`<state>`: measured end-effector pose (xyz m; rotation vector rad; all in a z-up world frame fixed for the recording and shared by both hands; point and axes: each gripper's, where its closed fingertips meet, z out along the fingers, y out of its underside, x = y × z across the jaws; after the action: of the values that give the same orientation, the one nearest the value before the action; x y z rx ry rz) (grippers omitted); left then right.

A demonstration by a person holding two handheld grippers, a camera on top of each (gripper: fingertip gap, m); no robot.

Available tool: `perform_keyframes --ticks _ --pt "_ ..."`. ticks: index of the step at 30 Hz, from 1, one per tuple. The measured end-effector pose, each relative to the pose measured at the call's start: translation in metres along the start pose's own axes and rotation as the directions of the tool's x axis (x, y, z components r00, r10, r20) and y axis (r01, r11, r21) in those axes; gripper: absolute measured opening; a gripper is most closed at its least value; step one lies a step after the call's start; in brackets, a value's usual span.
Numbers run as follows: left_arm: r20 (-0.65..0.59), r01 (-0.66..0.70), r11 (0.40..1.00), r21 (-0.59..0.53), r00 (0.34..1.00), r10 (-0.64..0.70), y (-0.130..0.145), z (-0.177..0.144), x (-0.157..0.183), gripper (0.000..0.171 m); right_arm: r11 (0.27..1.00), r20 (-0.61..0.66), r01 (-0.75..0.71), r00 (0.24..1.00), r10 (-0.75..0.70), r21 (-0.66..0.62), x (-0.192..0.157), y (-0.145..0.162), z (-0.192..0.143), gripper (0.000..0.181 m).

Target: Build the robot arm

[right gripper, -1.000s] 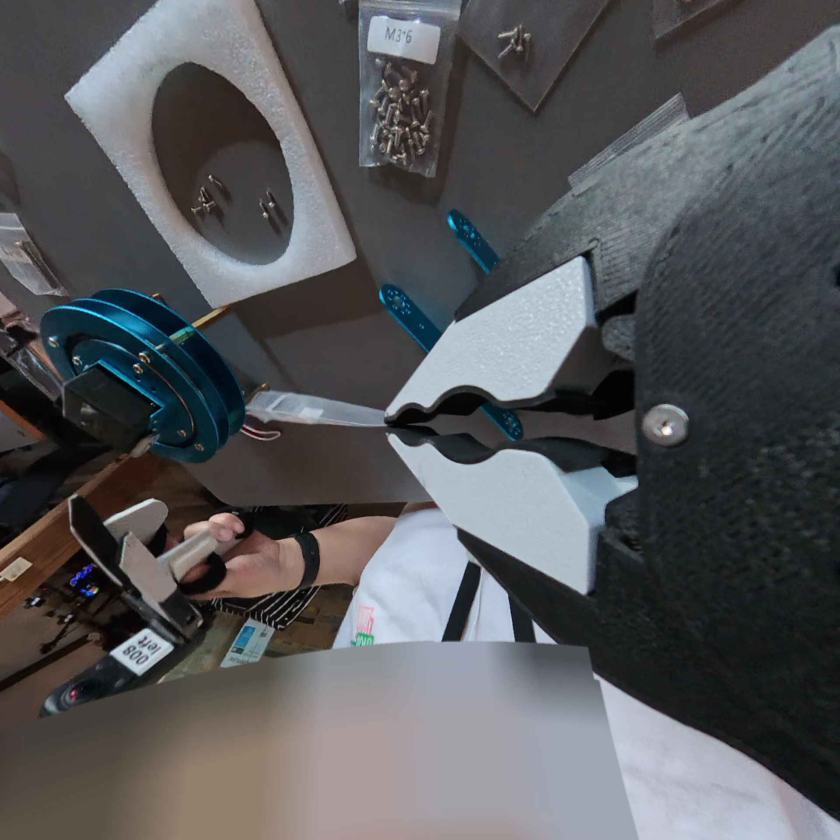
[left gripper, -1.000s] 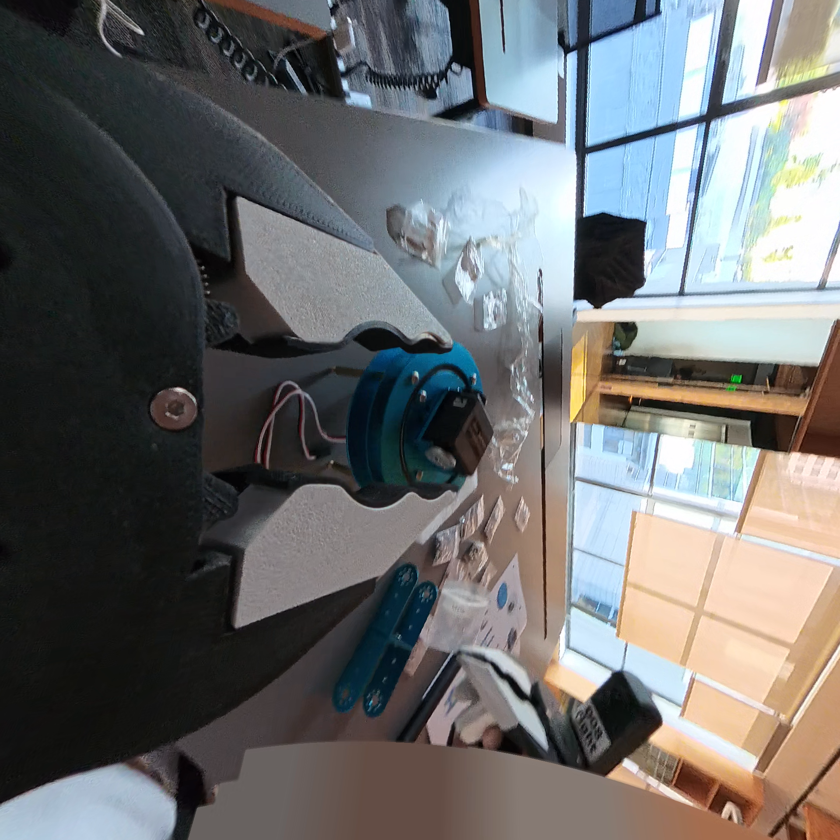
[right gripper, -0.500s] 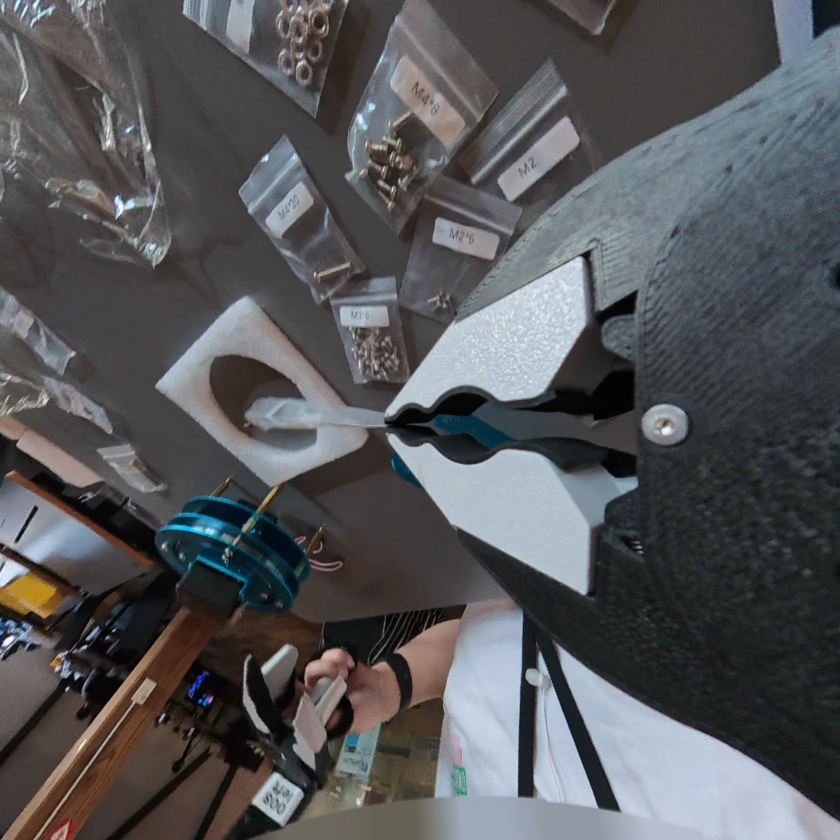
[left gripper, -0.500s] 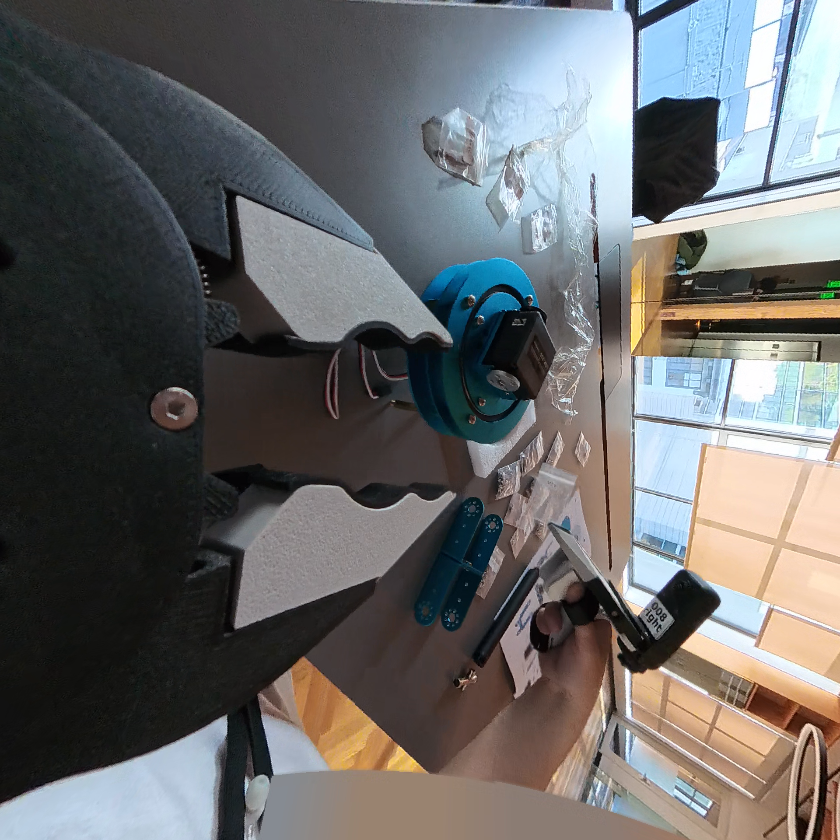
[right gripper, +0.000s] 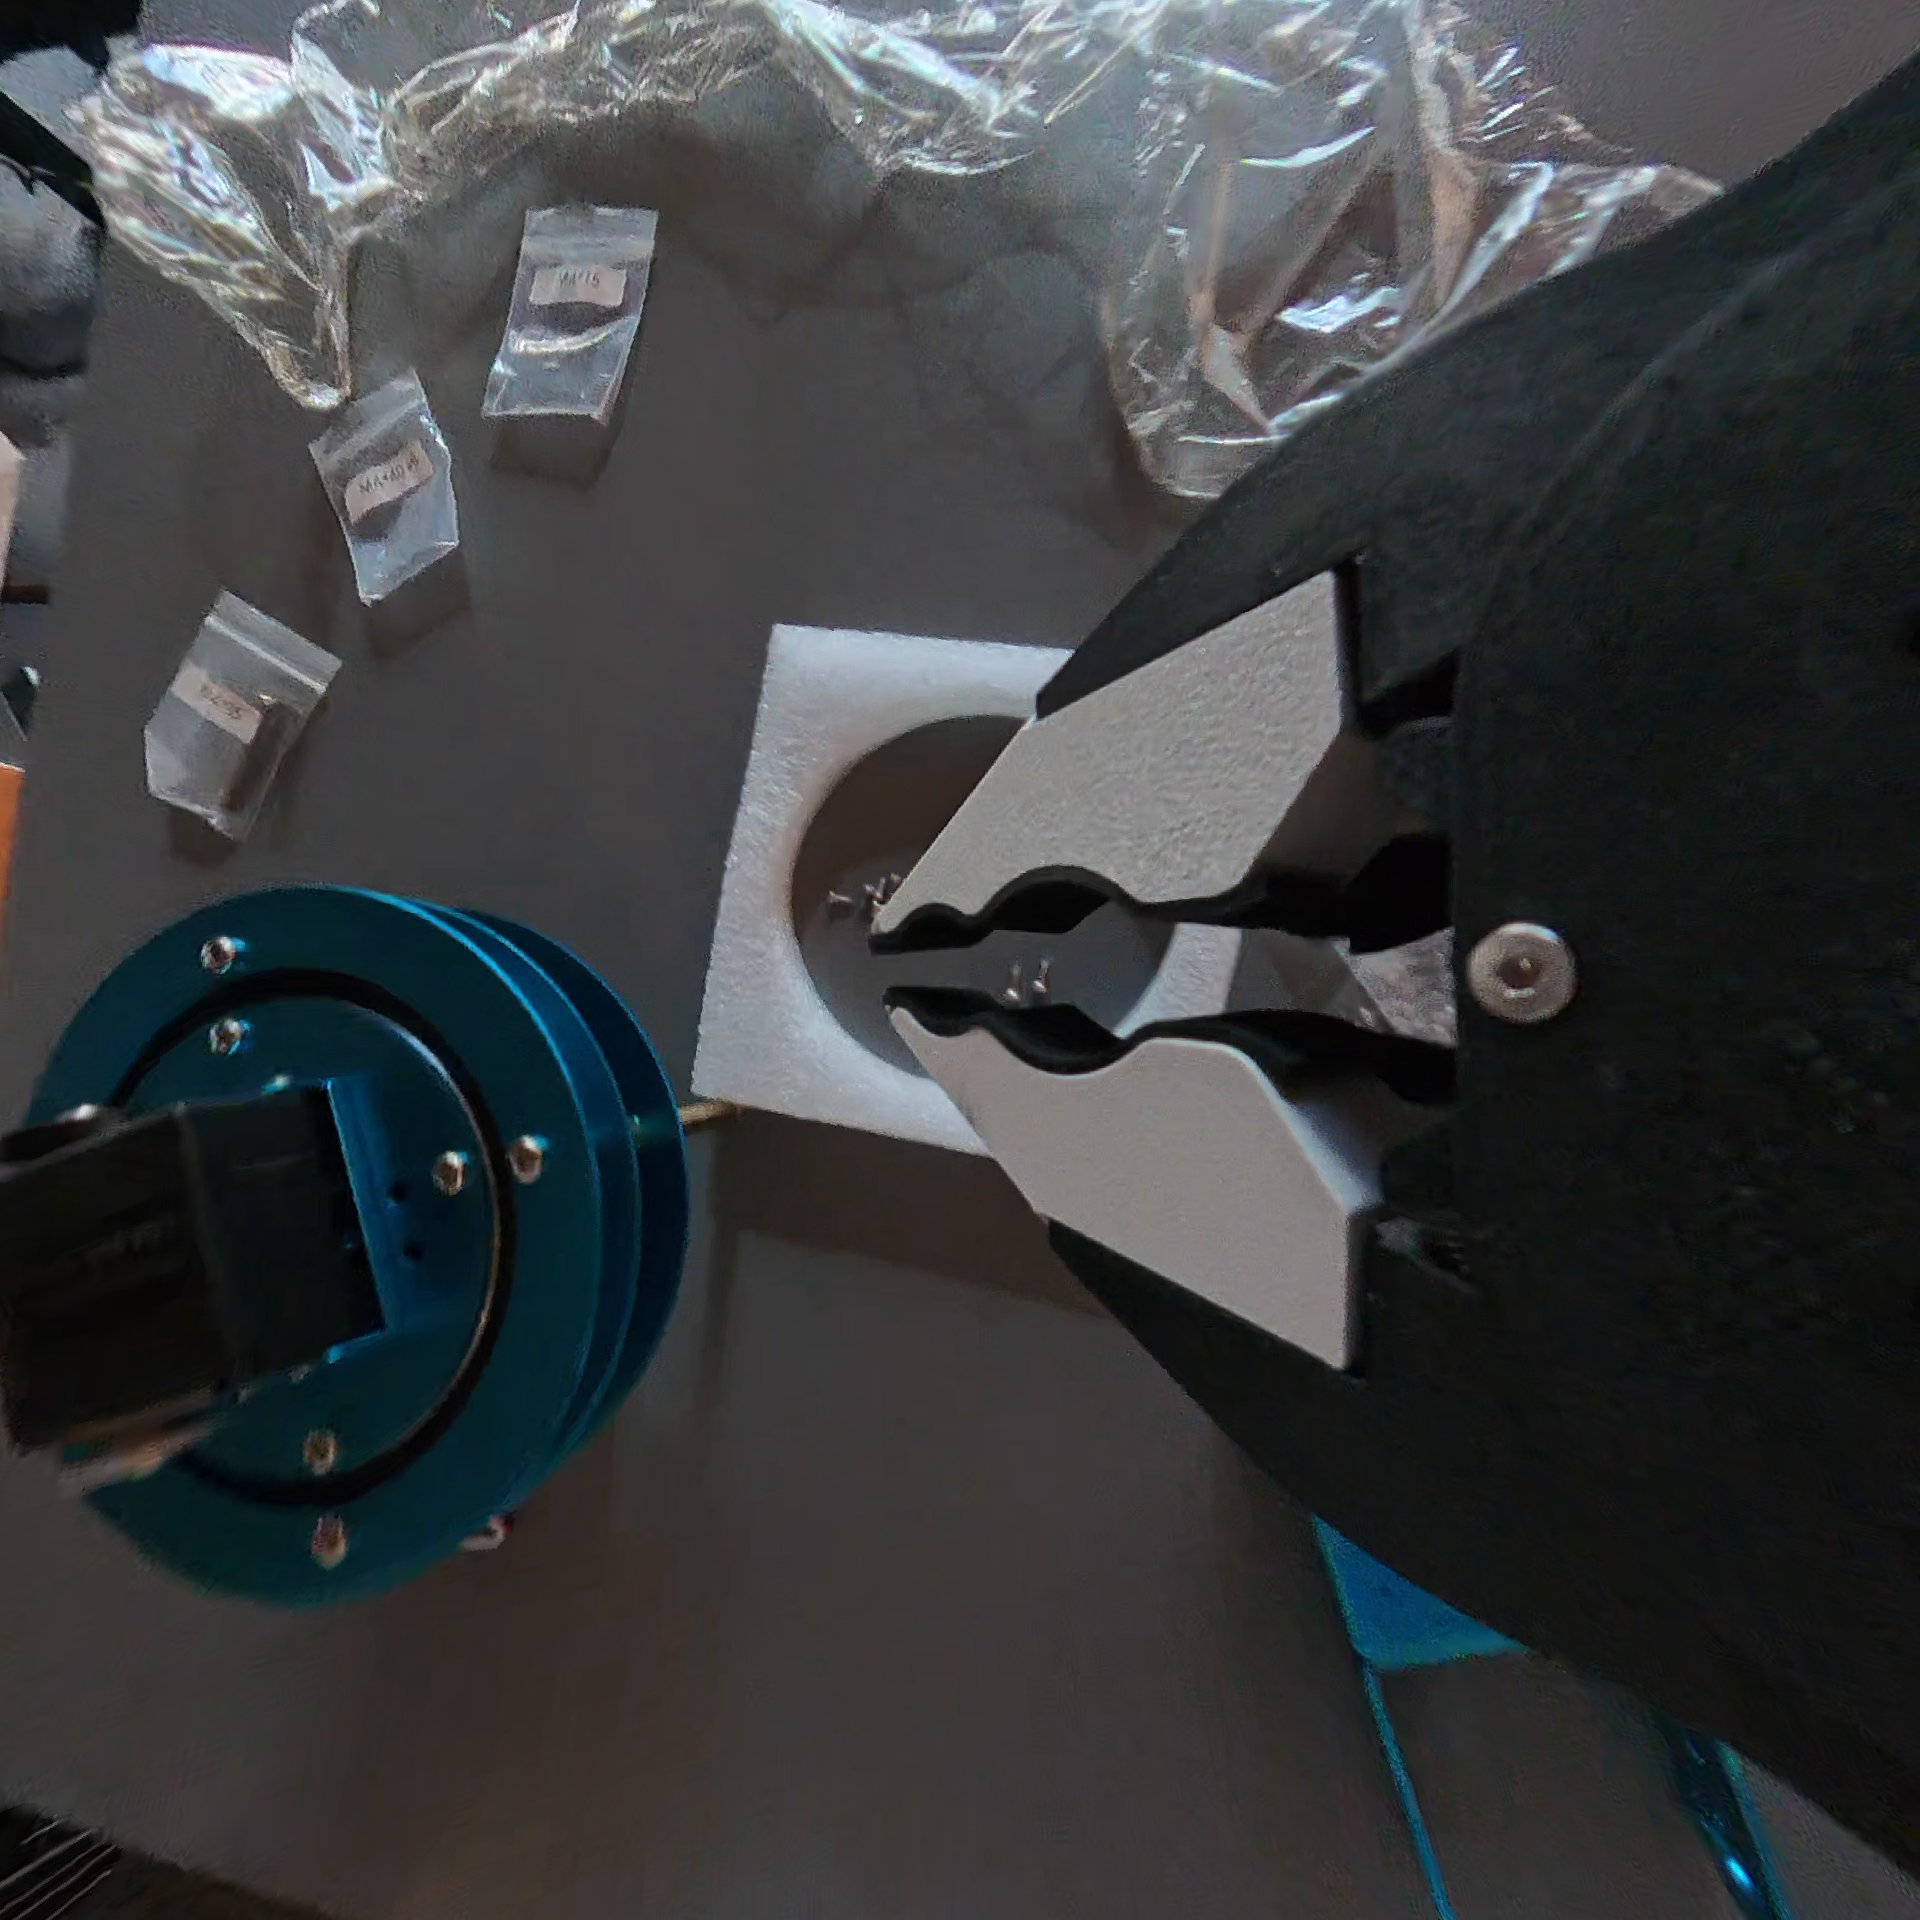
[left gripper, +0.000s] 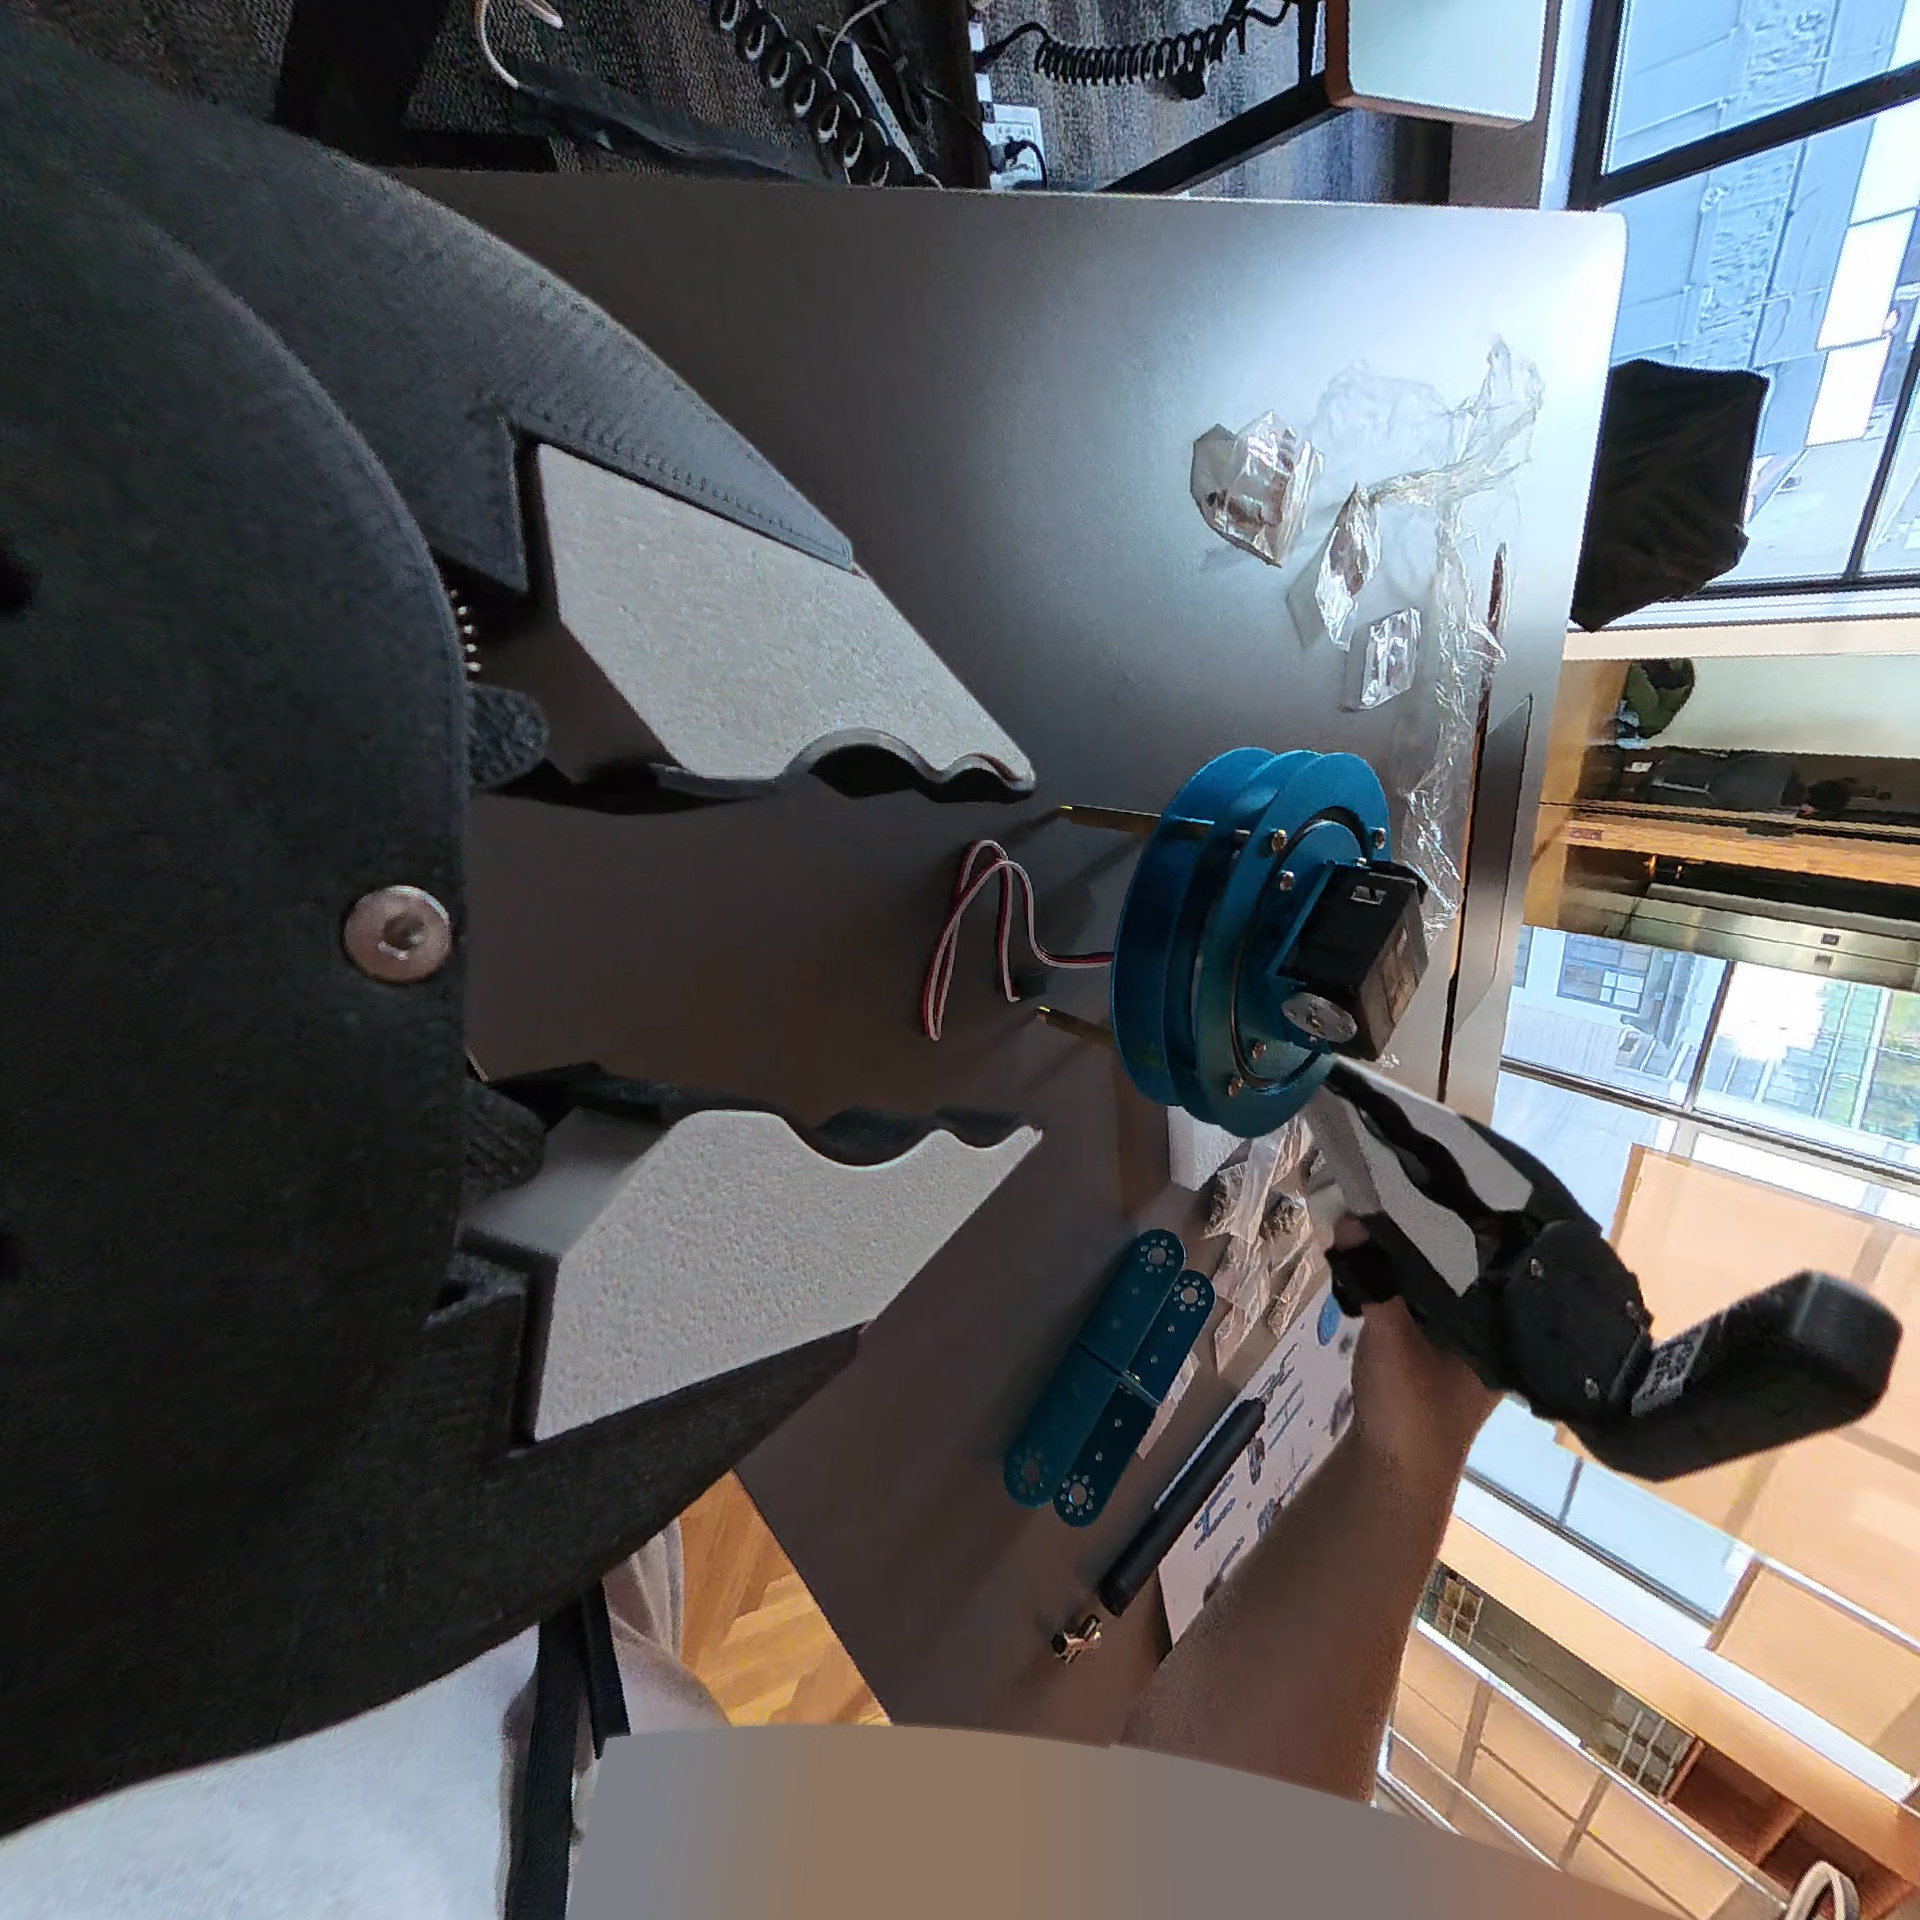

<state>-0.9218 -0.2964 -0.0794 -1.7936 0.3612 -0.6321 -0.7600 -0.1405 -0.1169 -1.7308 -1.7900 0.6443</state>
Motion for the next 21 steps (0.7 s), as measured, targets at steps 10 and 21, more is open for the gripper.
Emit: perform_keyframes --ticks 10,21 --pt "0.023 0.028 0.999 0.014 0.999 -0.029 0.002 -0.003 -0.016 0.058 0.989 0.077 -0.041 0.996 0.052 -0.142 0.01 0.017 0.036 0.003" --pt "0.011 0.026 1.0 0.016 1.0 -0.026 0.0 0.004 -0.025 0.058 0.981 0.055 -0.031 0.998 0.042 -0.189 0.01 0.025 0.036 0.0"
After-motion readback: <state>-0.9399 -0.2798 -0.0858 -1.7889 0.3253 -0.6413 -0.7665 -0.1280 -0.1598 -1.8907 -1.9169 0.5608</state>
